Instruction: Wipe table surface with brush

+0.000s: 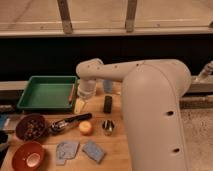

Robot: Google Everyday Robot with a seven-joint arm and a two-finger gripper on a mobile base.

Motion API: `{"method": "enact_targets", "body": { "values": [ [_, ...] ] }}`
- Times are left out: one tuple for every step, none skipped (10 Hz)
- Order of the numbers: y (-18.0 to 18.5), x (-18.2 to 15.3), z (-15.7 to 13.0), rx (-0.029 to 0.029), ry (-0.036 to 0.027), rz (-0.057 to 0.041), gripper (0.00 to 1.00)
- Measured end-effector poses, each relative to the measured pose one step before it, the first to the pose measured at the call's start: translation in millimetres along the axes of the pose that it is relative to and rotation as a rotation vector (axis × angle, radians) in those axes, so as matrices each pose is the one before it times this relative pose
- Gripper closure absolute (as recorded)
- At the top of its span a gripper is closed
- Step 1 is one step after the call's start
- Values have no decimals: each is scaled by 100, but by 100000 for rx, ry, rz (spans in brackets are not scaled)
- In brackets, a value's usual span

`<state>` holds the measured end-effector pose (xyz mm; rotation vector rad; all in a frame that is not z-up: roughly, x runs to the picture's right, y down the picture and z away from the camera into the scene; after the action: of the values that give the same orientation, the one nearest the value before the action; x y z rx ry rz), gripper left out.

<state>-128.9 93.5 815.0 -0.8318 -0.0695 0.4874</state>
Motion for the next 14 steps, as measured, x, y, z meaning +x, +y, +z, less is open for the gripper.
{"method": "enact_targets", "body": {
  "values": [
    [167, -282, 81, -186, 38, -481, 20],
    [-36, -113, 426, -147, 2050, -1156, 20],
    [257, -561, 520, -391, 1482, -1311, 20],
    [375, -802, 478, -206, 1286, -1719, 20],
    [141, -106, 426, -154, 2218, -1031, 20],
    [94, -24, 467, -301, 2020, -636, 20],
    [101, -4, 395, -438, 1044, -281, 20],
    [186, -7, 386, -587, 739, -258, 20],
    [125, 151, 406, -599, 608, 9, 20],
    [108, 201, 329, -567, 402, 122, 20],
    [148, 111, 254, -508, 207, -58, 20],
    [250, 48, 347, -708, -105, -305, 20],
    [413, -125, 159, -568, -668, -1010, 20],
    [635, -289, -58, -176, -777, -1737, 20]
  ]
}}
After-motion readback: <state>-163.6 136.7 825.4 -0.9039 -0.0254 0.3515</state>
